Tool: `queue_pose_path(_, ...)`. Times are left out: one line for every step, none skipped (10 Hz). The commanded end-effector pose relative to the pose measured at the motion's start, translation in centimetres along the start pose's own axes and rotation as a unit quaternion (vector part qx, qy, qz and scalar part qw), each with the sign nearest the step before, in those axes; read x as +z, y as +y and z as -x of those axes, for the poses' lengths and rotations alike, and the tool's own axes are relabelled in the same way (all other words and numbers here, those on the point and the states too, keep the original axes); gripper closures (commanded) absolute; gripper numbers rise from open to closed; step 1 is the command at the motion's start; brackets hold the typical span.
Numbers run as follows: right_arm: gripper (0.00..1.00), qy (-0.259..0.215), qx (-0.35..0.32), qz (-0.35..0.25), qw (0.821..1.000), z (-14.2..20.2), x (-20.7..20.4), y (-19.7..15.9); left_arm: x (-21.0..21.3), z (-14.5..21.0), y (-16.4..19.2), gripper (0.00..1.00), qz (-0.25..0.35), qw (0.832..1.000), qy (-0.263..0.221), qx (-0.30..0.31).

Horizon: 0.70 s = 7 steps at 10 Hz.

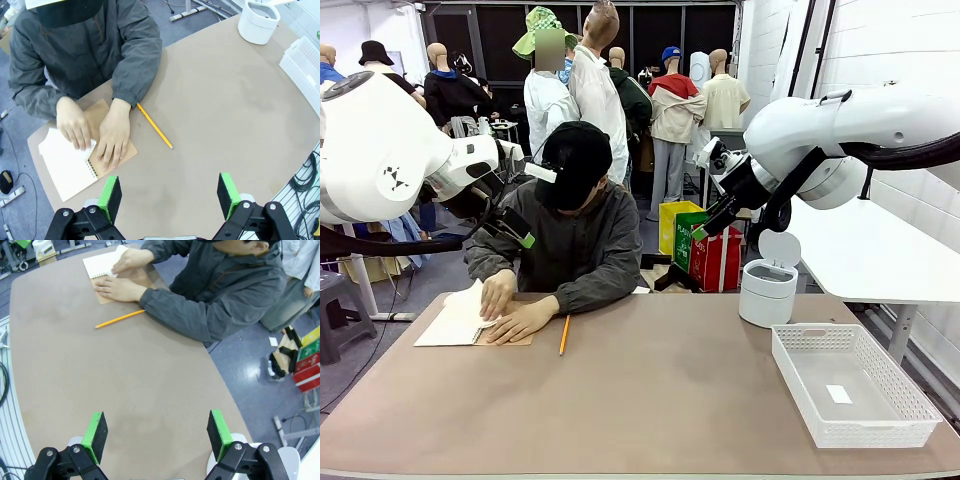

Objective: Sort the paper based on its condition.
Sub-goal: If a person hands you a paper, place it in the Organizing basket , and if it's crumpled, put it in the Trash can.

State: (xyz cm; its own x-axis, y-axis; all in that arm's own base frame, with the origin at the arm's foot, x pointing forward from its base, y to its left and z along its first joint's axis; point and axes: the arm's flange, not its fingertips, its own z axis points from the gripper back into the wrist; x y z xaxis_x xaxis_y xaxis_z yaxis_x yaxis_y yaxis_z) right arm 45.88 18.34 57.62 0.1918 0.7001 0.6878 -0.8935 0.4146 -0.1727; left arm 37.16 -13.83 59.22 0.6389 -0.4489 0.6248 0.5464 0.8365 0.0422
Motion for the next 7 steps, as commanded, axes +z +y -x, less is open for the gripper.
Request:
queue_pose_path(0.00, 0.000, -0.004, 0.001, 1.000, -0.06, 0.08, 0.02, 0.12, -0.08, 0.11, 0.00, 0.000, 1.000, -0.002, 0.001)
queue_pose_path(0.00, 0.000, -0.004, 0.001, 1.000, -0.06, 0.08, 0.02, 0.12, -0.08, 0.11, 0.00, 0.000, 1.000, -0.002, 0.001)
queue_pose_path(0.00, 0.000, -0.004, 0.001, 1.000, -0.06, 0.08, 0.02, 0.12, -0.08, 0.11, 0.00, 0.000, 1.000, -0.002, 0.001)
queue_pose_path(0.00, 0.000, -0.004, 0.001, 1.000, -0.06, 0.08, 0.02, 0.12, -0.08, 0.11, 0.00, 0.000, 1.000, -0.002, 0.001)
queue_pose_path(0.00, 0.000, -0.004, 0.001, 1.000, -0.06, 0.08, 0.02, 0.12, -0.08, 0.11, 0.00, 0.000, 1.000, -0.002, 0.001)
queue_pose_path(0.00, 0.000, -0.004, 0.001, 1.000, -0.06, 0.08, 0.02, 0.12, -0.08, 0.11, 0.00, 0.000, 1.000, -0.002, 0.001)
queue_pose_path(0.00, 0.000, -0.004, 0.001, 1.000, -0.06, 0.08, 0.02, 0.12, -0.08, 0.11, 0.00, 0.000, 1.000, -0.002, 0.001)
